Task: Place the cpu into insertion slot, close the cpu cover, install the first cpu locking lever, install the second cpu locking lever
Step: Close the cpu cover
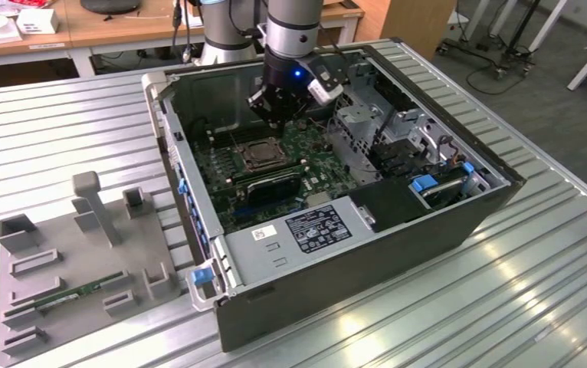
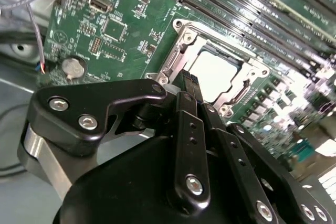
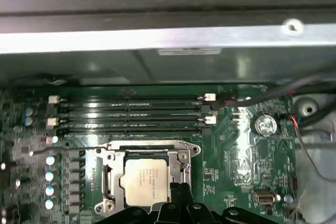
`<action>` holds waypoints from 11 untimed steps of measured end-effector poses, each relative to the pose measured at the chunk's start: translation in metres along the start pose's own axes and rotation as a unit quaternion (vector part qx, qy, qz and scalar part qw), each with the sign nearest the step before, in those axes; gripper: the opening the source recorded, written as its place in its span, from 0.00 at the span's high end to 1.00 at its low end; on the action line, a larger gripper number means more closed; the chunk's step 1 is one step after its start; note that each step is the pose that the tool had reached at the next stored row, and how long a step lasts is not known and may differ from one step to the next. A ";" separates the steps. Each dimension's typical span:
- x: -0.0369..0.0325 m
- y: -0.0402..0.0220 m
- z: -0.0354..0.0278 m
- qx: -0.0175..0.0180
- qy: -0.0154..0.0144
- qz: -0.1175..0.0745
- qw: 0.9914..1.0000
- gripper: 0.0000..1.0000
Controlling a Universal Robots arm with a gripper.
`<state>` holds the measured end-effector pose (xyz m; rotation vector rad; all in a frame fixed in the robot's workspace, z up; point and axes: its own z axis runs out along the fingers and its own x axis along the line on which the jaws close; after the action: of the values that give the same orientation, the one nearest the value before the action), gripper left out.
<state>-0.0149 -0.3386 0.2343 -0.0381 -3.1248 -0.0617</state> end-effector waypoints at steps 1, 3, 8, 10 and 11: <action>0.0000 0.0000 0.0001 0.000 0.000 -0.009 1.000 0.89; 0.0000 0.0000 0.0003 0.000 0.001 -0.027 1.000 0.89; 0.0000 0.0000 0.0008 0.001 0.003 -0.073 0.997 0.89; 0.0002 -0.0001 0.0009 0.002 0.003 -0.089 0.996 0.89; 0.0003 -0.0001 0.0010 0.002 0.004 -0.091 0.996 0.89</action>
<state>-0.0153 -0.3386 0.2334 0.2471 -3.1117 -0.0589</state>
